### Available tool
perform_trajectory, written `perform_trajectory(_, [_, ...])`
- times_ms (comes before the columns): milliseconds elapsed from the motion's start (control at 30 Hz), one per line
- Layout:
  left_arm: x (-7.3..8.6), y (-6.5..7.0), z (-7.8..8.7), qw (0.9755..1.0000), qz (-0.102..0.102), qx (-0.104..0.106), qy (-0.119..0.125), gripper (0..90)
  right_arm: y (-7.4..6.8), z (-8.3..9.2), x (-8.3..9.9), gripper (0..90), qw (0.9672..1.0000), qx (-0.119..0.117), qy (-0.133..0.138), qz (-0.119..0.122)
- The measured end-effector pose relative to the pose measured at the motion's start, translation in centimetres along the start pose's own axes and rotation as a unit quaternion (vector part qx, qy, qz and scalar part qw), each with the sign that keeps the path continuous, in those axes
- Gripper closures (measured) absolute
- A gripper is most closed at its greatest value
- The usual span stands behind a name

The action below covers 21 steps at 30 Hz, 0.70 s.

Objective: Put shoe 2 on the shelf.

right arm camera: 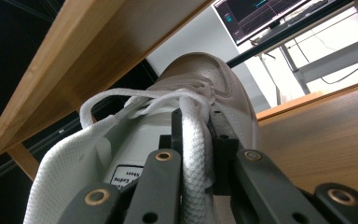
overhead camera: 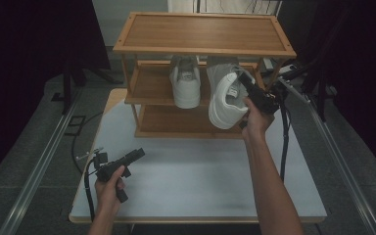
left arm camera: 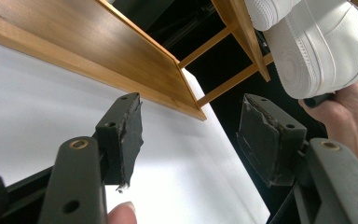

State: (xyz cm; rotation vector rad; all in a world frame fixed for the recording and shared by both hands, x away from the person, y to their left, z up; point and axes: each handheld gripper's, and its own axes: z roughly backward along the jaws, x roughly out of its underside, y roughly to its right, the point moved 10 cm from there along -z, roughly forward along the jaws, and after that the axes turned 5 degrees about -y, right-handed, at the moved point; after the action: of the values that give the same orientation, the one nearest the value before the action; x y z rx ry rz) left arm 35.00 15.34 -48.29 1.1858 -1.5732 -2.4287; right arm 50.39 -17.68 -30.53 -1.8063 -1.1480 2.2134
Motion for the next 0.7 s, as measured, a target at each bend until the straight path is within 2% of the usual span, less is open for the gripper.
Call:
perform_trajectory(300, [0.0, -0.1, 0.2, 1.0000, 0.001, -0.001, -0.001, 39.2, 0.1, -1.3, 0.0, 83.6, 1.0000, 0.003, 0.004, -0.003])
perform_trajectory(700, [-0.1, -0.3, 0.3, 1.0000, 0.004, 0.001, 0.001, 39.2, 0.9, -3.1, 0.0, 83.6, 0.9997, 0.018, 0.004, -0.014])
